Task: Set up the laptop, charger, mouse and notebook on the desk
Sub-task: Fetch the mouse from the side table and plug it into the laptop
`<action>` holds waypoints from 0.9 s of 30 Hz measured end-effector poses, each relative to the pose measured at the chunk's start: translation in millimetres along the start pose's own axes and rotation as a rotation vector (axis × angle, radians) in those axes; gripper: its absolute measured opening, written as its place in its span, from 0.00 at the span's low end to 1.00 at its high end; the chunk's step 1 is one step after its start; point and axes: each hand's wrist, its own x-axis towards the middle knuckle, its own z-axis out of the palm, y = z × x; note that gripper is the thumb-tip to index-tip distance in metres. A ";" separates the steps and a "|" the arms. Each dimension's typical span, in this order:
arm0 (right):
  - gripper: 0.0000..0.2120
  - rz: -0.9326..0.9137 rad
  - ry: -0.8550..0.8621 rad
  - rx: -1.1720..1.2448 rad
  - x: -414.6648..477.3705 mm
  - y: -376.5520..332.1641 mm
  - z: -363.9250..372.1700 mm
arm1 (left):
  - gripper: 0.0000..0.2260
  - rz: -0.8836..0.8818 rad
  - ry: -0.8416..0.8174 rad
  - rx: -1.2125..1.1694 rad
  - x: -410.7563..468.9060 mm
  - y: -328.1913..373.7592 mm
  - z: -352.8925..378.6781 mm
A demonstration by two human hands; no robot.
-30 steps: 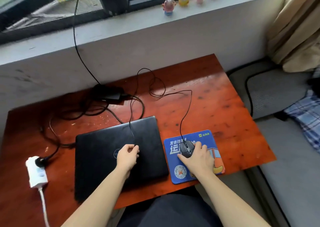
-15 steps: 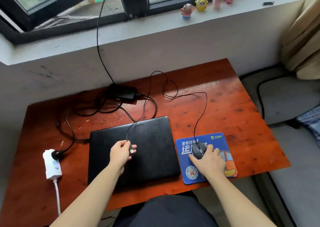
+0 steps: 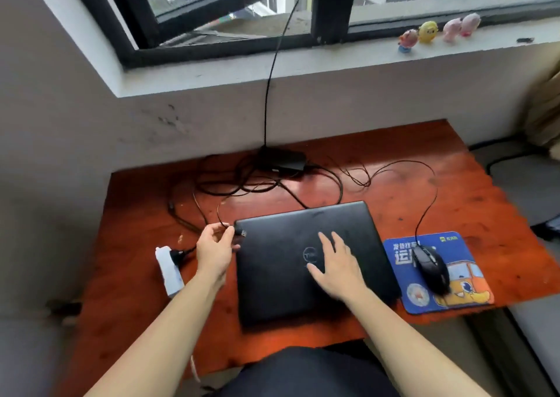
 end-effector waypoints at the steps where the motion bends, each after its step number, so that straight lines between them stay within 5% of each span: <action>1: 0.40 -0.027 -0.033 -0.021 -2.6 -14.4 8.5 | 0.06 -0.020 0.011 -0.028 0.4 -4.2 -12.4; 8: 0.41 -0.174 -0.202 -0.228 -12.8 -81.3 58.0 | 0.04 -0.262 0.116 -0.184 5.3 -45.3 -69.0; 18: 0.42 -0.213 -0.231 -0.348 -17.2 -73.9 86.9 | 0.07 -0.445 0.175 0.086 -1.6 -104.4 -66.1; 22: 0.41 -0.212 -0.232 -0.326 -17.3 -73.6 87.1 | 0.10 -0.223 0.126 0.552 -5.8 -106.2 -79.3; 25: 0.41 -0.210 -0.240 -0.331 -17.5 -75.0 85.9 | 0.06 0.242 -0.059 0.825 -9.8 -107.2 -90.6; 27: 0.41 -0.209 -0.245 -0.330 -18.5 -75.9 84.5 | 0.14 0.526 -0.189 1.046 -6.3 -109.9 -95.7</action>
